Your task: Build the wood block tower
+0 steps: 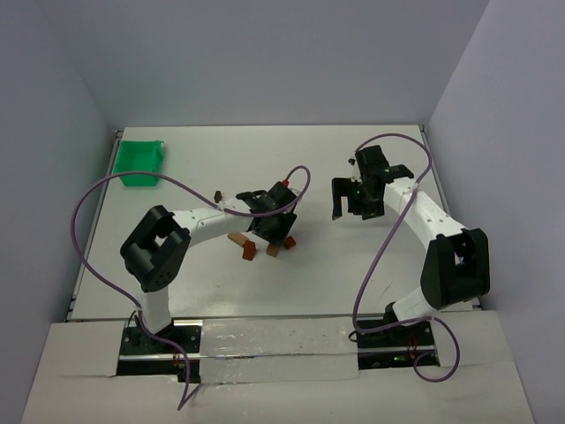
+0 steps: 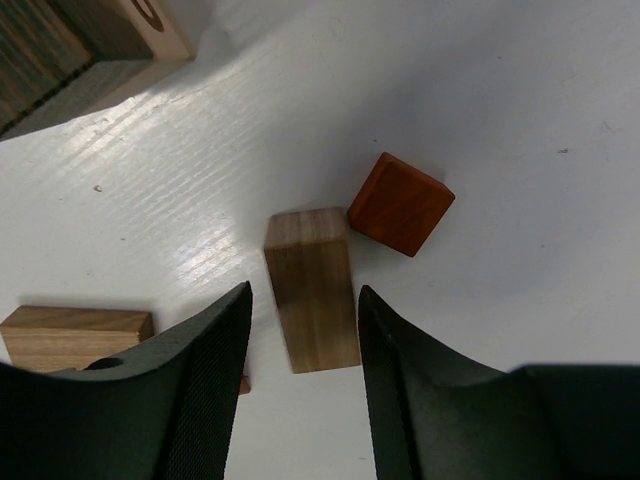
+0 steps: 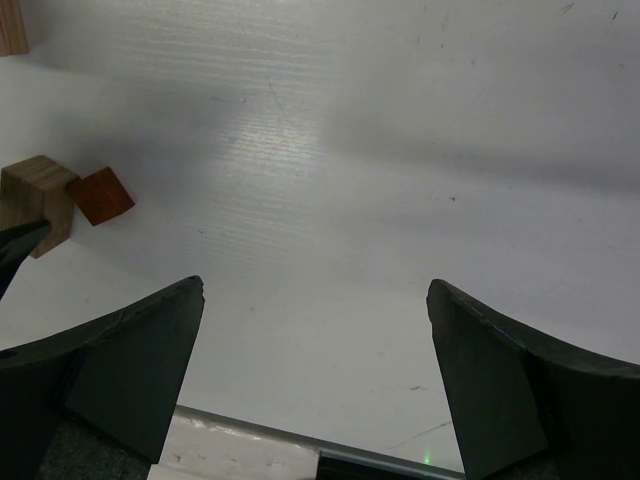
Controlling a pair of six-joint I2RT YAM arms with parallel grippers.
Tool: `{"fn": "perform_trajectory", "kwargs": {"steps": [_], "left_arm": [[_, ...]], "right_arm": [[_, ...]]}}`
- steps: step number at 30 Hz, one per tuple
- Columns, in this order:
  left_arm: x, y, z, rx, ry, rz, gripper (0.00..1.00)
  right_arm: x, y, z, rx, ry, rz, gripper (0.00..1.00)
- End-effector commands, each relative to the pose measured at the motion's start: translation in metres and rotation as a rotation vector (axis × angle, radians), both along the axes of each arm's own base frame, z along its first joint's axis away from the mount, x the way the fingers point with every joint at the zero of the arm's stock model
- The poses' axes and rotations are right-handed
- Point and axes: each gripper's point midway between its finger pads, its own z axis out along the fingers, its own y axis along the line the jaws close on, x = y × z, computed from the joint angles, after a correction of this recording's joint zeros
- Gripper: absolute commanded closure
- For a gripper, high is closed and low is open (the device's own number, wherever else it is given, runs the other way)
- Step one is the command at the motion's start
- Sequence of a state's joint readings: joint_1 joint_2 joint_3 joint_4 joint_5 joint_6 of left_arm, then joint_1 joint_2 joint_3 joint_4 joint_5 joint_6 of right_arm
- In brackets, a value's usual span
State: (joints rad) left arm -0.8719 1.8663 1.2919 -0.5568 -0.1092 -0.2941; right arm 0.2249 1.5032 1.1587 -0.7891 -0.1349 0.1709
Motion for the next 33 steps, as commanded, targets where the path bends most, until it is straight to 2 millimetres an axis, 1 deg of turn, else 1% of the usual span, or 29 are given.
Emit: {"fn": "perform_trajectory", "kwargs": {"steps": [1, 4, 7, 8, 10, 11, 12, 13, 14, 15, 20, 22, 23, 25, 26, 28, 29, 30, 31, 32, 33], "left_arm": [[-0.001, -0.015, -0.001, -0.042, 0.007, -0.001, 0.51], [-0.005, -0.012, -0.006, -0.033, 0.020, -0.005, 0.56], [-0.007, -0.010, -0.005, -0.033, 0.021, -0.008, 0.61], [-0.007, -0.010, -0.004, -0.034, 0.021, -0.009, 0.65], [-0.007, -0.010, 0.000, -0.031, 0.017, -0.012, 0.77], [-0.006, -0.009, 0.005, -0.033, 0.011, -0.014, 0.92], [-0.006, -0.008, 0.008, -0.033, 0.004, -0.018, 0.98], [-0.005, -0.007, 0.016, -0.040, -0.011, -0.022, 1.00], [-0.005, -0.006, 0.026, -0.053, -0.031, -0.026, 1.00], [-0.006, -0.003, 0.031, -0.056, -0.043, -0.027, 1.00], [-0.008, 0.009, 0.078, -0.108, -0.139, -0.024, 1.00], [-0.005, 0.018, 0.092, -0.098, -0.175, 0.004, 1.00], [-0.004, 0.031, 0.103, -0.067, -0.194, 0.057, 1.00], [0.008, 0.041, 0.123, -0.031, -0.255, 0.132, 1.00], [0.011, 0.044, 0.129, -0.009, -0.266, 0.150, 1.00], [0.017, 0.046, 0.134, 0.022, -0.273, 0.183, 1.00], [0.022, 0.045, 0.144, 0.025, -0.287, 0.204, 1.00], [0.025, 0.045, 0.146, 0.033, -0.288, 0.216, 1.00], [0.030, 0.040, 0.153, 0.019, -0.284, 0.224, 1.00], [0.037, 0.032, 0.166, -0.013, -0.285, 0.232, 1.00], [0.043, 0.028, 0.173, -0.031, -0.289, 0.238, 1.00]], "right_arm": [[0.003, -0.006, 0.014, -0.004, -0.058, -0.029, 0.00], [0.003, -0.007, 0.014, -0.008, -0.060, -0.031, 0.00], [0.004, -0.008, 0.015, -0.008, -0.064, -0.034, 0.00], [0.004, -0.008, 0.015, -0.008, -0.063, -0.035, 0.00], [0.005, -0.008, 0.015, -0.008, -0.064, -0.038, 0.00], [0.006, -0.008, 0.016, -0.008, -0.066, -0.038, 0.00], [0.006, -0.008, 0.016, -0.009, -0.066, -0.039, 0.00], [0.006, -0.008, 0.016, -0.009, -0.066, -0.039, 0.00], [0.006, -0.008, 0.016, -0.010, -0.067, -0.038, 0.00], [0.005, -0.008, 0.016, -0.009, -0.065, -0.039, 0.00], [0.005, -0.008, 0.015, -0.009, -0.064, -0.037, 0.00], [0.005, -0.007, 0.012, -0.006, -0.056, -0.035, 0.00], [0.006, -0.006, 0.013, -0.001, -0.054, -0.036, 0.00], [0.008, -0.005, 0.012, 0.004, -0.048, -0.037, 0.00], [0.009, -0.004, 0.012, 0.006, -0.047, -0.036, 0.00], [0.012, -0.002, 0.013, 0.011, -0.044, -0.036, 0.00], [0.013, -0.002, 0.012, 0.013, -0.041, -0.037, 0.00], [0.014, -0.001, 0.013, 0.015, -0.040, -0.038, 0.00], [0.015, 0.000, 0.012, 0.017, -0.033, -0.037, 0.00], [0.017, 0.001, 0.010, 0.017, -0.023, -0.036, 0.00], [0.019, 0.001, 0.010, 0.018, -0.023, -0.035, 0.00]]}}
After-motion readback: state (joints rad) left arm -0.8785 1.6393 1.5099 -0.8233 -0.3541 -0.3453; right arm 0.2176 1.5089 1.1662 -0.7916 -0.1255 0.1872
